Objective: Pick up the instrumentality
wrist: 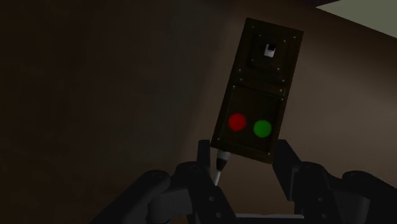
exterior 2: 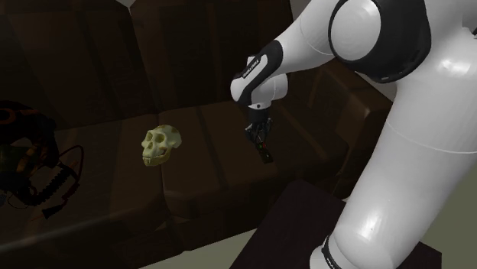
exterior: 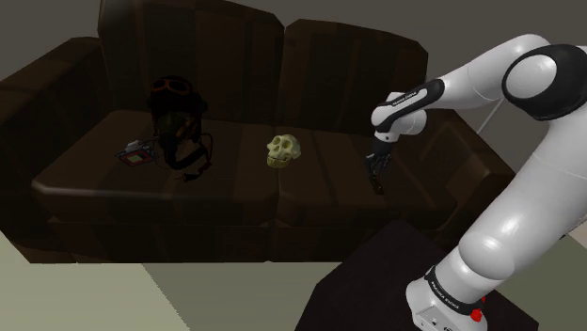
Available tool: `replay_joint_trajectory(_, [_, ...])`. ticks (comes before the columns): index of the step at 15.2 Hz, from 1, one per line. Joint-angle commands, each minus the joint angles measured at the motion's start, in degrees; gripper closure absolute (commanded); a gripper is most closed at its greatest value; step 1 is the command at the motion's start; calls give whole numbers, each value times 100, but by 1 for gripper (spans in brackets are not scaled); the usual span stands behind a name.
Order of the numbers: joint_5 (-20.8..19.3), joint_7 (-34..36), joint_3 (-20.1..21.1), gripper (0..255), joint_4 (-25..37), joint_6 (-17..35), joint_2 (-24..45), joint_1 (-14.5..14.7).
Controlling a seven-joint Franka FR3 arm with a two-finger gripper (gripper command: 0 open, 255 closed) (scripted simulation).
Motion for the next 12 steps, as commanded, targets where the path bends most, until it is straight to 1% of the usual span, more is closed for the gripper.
replay_joint_trajectory(1, [-44,48,-2,255,46,-146,-104,12])
replay_joint_trajectory(10, [-231,200,-16,255,265,-826,-589,24])
replay_joint_trajectory(12, [-234,202,-15,255,270,-837,-596,23])
